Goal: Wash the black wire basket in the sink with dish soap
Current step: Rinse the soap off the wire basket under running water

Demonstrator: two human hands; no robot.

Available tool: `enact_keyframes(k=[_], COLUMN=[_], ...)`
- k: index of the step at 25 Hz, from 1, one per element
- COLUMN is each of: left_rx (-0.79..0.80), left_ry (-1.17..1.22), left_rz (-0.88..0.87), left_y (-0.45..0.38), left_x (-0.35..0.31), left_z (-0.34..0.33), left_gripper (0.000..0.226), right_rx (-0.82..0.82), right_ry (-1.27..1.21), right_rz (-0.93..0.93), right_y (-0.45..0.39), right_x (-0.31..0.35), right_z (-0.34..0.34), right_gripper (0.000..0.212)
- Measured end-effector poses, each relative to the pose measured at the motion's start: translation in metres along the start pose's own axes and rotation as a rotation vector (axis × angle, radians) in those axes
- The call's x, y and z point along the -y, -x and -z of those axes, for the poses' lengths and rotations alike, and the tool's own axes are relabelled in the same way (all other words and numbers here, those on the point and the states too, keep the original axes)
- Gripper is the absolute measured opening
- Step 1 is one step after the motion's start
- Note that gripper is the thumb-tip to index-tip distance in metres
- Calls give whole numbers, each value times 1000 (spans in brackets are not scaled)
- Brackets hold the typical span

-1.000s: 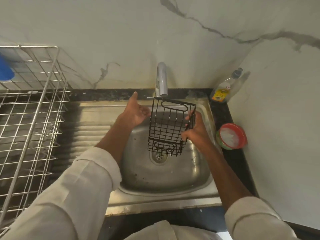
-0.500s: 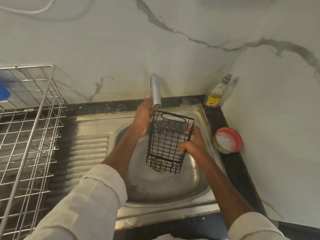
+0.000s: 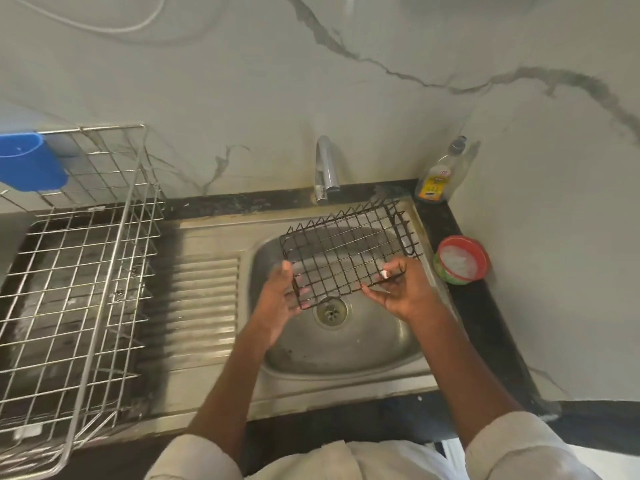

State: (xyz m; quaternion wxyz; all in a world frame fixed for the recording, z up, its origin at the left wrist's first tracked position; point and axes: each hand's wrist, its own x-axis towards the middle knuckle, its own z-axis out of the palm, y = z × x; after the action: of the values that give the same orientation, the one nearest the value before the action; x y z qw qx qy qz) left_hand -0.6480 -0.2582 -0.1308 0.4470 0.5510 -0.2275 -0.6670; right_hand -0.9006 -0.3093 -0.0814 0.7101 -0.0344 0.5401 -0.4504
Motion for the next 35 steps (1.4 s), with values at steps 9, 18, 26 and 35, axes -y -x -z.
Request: enact_keyframes(k=[9, 18, 26, 35], left_rx=[-71, -22, -149, -298], left_ry=[-46, -65, -209, -185], left_rz=[-167, -144, -339, -368], left_y=[13, 28, 31, 32], left_x=[-40, -58, -64, -47], left_z=[-11, 1, -19, -41], left_gripper=[50, 54, 38, 36], right_rx=[97, 190, 143, 102], right_ry=[276, 618, 649, 684], right_rz=[-66, 282, 611, 612], right_y=[27, 19, 9, 10], right_x=[-6, 44, 17, 24], right_z=[-2, 8, 3, 6], right_gripper=[44, 70, 58, 74])
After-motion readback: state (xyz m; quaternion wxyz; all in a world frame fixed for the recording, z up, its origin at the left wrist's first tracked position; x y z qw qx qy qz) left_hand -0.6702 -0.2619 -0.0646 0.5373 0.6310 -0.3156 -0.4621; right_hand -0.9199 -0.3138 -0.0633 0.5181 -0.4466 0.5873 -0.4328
